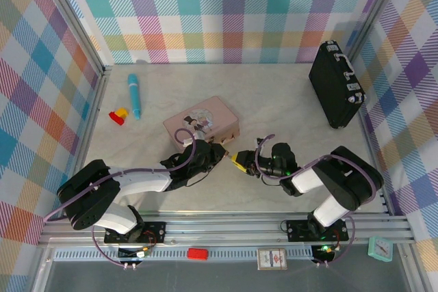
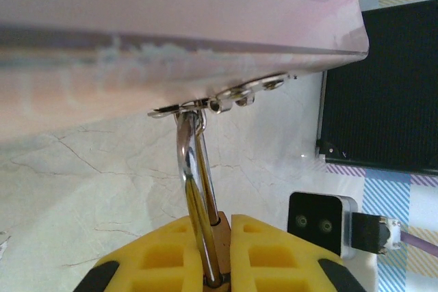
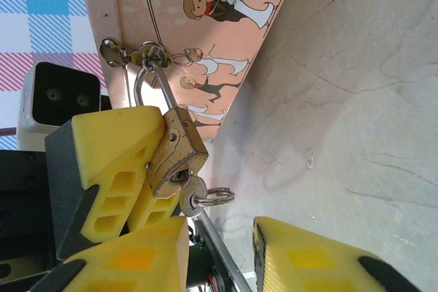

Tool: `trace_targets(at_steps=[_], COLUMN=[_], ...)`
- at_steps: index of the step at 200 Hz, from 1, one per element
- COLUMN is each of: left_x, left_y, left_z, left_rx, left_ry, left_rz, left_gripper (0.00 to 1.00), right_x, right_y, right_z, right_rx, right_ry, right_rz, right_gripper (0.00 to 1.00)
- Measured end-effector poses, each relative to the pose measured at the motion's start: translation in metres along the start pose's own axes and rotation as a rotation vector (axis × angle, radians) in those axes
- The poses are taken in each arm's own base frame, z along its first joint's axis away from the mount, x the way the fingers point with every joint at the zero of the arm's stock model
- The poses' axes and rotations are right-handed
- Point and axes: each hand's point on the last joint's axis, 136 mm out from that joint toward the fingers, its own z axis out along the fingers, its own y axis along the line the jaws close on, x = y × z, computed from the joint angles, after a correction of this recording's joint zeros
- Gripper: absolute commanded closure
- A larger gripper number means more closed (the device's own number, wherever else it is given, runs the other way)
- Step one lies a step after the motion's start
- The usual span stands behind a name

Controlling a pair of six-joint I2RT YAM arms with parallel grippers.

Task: Unlock the padlock with the key

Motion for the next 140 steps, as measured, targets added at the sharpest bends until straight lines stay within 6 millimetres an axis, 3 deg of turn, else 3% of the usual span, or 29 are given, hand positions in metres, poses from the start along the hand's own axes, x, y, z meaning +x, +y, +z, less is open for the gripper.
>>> trace_targets(at_steps=[51,104,140], left_x=[0.001,0.001,0.001], left_y=[-0.001,0.000,0.002], left_z=[0.000,0.000,0.002], left_rx=[0.003,0.001,-0.018], left_ry=[0.003,0.005,-0.001], left_rz=[0.000,0.001,0.005], left_gripper=[1.00,1.00,1.00], right_x=[-0.005,-0.005,-0.005], right_y=[0.013,0.009,0.006], right_z=[0.005,0.007,0.009], right_rx=[-0.021,-0.007,0.002], right_ry=[0.003,0.017,0.023], right_rz=[-0.017,-0.001,0.009], right_gripper=[0.83,0.89,0.88])
